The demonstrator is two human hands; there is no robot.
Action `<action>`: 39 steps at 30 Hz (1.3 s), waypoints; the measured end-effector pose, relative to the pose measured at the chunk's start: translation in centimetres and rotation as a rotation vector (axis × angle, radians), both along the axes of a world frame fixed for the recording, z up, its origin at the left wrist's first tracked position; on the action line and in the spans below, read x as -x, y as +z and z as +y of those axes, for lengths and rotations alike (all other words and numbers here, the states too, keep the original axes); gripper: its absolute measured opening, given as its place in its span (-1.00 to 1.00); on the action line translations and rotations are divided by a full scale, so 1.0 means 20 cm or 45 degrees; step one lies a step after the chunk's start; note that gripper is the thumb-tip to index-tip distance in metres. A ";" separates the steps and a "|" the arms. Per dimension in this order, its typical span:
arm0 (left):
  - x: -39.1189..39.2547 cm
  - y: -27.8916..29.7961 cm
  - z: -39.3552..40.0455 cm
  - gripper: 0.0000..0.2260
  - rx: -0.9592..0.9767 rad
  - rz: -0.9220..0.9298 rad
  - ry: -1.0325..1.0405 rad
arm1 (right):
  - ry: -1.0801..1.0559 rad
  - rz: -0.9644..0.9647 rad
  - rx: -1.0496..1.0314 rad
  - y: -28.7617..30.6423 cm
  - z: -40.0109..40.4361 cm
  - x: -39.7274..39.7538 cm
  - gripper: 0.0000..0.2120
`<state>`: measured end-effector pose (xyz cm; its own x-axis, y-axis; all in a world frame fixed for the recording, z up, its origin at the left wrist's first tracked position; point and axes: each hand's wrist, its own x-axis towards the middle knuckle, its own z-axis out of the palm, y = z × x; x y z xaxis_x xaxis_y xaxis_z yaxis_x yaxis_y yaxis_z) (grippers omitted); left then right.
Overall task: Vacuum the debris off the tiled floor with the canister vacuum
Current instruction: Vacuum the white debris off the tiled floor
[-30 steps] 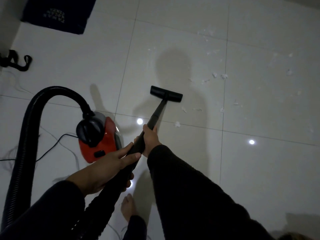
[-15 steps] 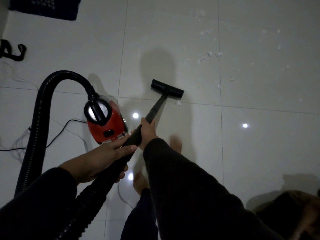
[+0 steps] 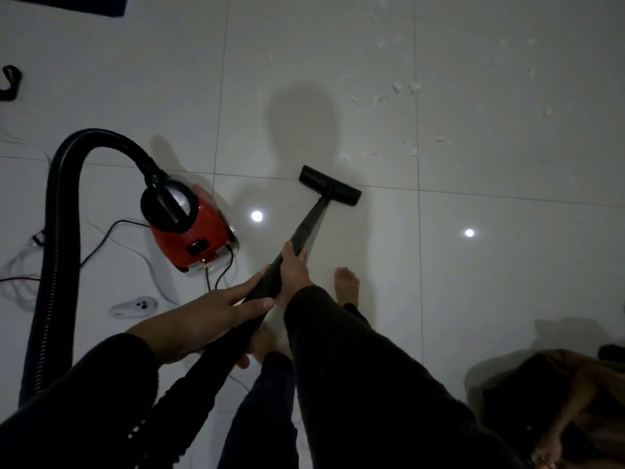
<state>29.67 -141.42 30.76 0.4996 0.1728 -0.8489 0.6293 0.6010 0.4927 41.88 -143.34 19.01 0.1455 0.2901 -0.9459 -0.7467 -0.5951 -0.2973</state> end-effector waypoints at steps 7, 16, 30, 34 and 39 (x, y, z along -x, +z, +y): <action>-0.35 -0.14 -0.11 -0.51 -0.035 -0.028 0.106 | 0.113 -0.051 -0.036 -0.06 -0.04 -0.39 -0.46; -0.89 -0.16 -0.04 -0.54 -0.061 -0.027 0.227 | 0.200 -0.049 -0.039 -0.19 0.07 -0.92 -0.43; -1.35 -0.25 0.12 -0.50 -0.168 0.032 0.378 | 0.394 0.067 -0.228 -0.26 0.33 -1.40 -0.41; -1.38 -0.28 0.18 -0.42 -0.168 0.040 0.333 | 0.411 0.028 -0.205 -0.27 0.40 -1.44 -0.42; -1.41 -0.29 0.22 -0.31 -0.028 -0.044 0.324 | 0.427 -0.011 -0.171 -0.28 0.46 -1.46 -0.43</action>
